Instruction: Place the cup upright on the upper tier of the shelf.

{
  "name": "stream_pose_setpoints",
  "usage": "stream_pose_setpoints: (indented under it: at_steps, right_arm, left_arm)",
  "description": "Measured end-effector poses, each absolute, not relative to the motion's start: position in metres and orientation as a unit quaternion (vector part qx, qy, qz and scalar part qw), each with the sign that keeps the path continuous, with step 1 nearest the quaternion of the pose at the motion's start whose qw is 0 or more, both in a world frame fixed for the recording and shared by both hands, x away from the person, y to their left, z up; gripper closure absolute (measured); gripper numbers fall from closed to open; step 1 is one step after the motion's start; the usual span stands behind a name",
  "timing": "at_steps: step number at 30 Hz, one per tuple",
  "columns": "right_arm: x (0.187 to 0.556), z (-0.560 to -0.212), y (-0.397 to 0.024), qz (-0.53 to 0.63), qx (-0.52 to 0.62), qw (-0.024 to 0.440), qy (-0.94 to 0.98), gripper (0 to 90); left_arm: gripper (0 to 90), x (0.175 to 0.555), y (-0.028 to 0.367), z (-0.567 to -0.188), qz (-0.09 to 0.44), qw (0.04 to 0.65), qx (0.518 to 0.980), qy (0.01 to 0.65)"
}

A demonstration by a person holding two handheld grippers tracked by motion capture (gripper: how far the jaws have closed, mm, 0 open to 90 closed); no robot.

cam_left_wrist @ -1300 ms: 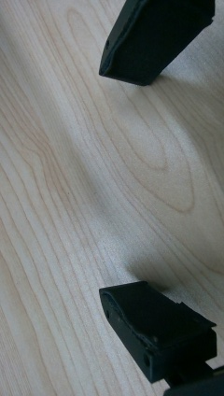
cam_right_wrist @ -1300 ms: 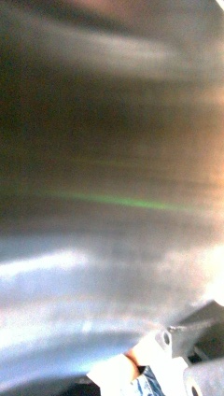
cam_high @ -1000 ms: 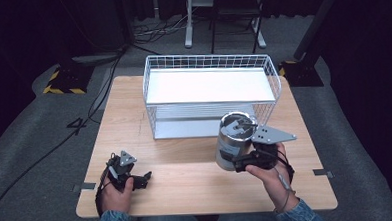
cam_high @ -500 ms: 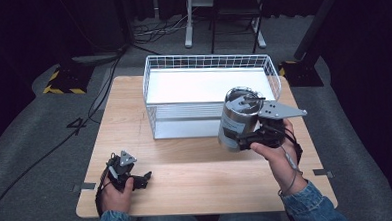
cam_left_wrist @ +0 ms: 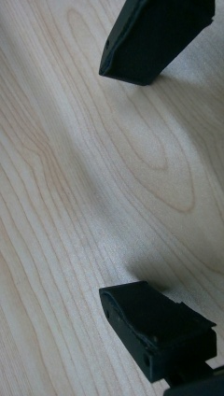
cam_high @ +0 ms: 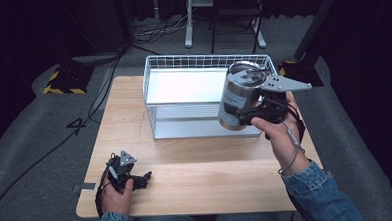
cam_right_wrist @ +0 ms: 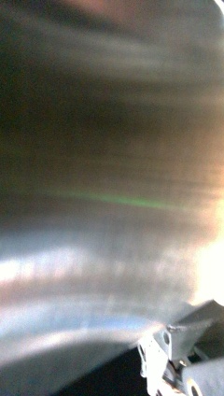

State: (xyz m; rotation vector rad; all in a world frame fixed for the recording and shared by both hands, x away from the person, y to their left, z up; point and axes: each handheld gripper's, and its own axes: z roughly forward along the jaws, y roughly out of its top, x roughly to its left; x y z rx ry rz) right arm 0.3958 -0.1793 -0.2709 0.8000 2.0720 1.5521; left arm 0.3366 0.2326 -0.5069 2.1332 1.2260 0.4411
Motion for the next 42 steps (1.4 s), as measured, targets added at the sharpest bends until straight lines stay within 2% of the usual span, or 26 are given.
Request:
stream_pose_setpoints:
  at_steps: [16, 30, 42]
  right_arm:
    - [0.449, -0.243, -0.165, 0.554, 0.316, 0.245, 0.730, 3.9]
    - [0.496, -0.256, -0.154, 0.545, 0.356, 0.271, 0.709, 3.9]
    - [0.510, -0.268, -0.145, 0.537, 0.364, 0.265, 0.713, 3.9]
  left_arm:
    - [0.2, 0.335, 0.232, -0.507, 0.169, 0.316, 0.805, 0.473]
    - [0.2, 0.336, 0.231, -0.507, 0.171, 0.313, 0.805, 0.474]
    - [0.1, 0.337, 0.231, -0.507, 0.171, 0.313, 0.805, 0.474]
